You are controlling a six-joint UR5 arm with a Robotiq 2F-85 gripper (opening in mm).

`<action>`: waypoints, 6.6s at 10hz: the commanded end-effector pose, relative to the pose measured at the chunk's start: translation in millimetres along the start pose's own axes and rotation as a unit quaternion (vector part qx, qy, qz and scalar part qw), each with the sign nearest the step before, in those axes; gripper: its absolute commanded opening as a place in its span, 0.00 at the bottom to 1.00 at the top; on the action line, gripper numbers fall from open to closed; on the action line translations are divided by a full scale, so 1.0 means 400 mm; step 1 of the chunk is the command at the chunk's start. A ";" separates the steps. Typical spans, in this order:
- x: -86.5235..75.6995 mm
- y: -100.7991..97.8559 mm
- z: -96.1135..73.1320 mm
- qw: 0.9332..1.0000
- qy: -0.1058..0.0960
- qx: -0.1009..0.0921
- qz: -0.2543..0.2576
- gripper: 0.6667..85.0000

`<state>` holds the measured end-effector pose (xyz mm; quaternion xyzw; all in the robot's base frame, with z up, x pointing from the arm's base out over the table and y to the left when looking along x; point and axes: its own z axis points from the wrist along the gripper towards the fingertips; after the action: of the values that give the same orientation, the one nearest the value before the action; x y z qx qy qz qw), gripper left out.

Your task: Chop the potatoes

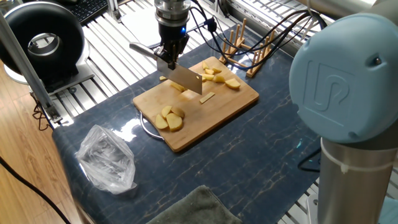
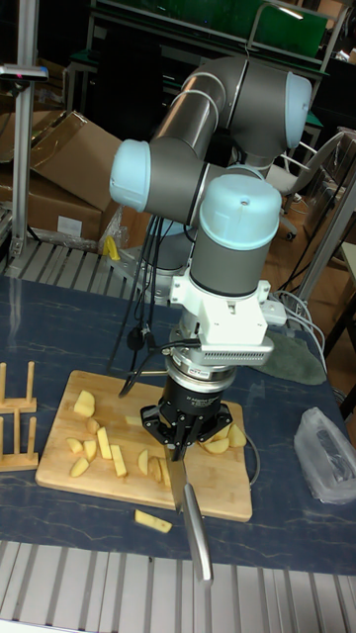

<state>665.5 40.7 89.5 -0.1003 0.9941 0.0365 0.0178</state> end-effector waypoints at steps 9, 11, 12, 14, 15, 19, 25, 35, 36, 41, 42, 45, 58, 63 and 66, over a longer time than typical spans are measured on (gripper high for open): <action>-0.007 -0.004 0.004 1.000 -0.003 -0.005 0.004 0.00; -0.007 -0.004 0.005 1.000 -0.004 -0.005 0.003 0.00; -0.008 -0.005 0.007 1.000 -0.004 -0.004 0.003 0.00; -0.011 -0.002 0.011 1.000 -0.008 -0.007 0.003 0.00; -0.012 0.001 0.017 1.000 -0.011 -0.008 0.005 0.00; 0.012 -0.010 0.033 1.000 -0.020 -0.015 -0.007 0.00; 0.023 -0.025 0.066 0.999 -0.034 0.000 -0.010 0.00; 0.056 -0.001 -0.112 0.999 0.034 -0.007 0.000 0.00; 0.041 -0.016 -0.101 1.000 0.027 -0.001 -0.007 0.00; 0.000 -0.052 -0.044 1.000 0.004 0.006 -0.025 0.00; -0.009 -0.056 -0.031 1.000 -0.002 0.005 -0.026 0.00; -0.013 -0.057 -0.014 1.000 -0.009 0.005 -0.028 0.00; -0.016 -0.048 0.006 1.000 -0.015 -0.007 -0.022 0.00; -0.009 -0.053 0.006 0.999 -0.016 -0.010 -0.026 0.00; -0.007 -0.061 0.003 0.999 -0.015 -0.010 -0.028 0.00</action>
<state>672.8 18.1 84.9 -0.1286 0.9903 0.0417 0.0311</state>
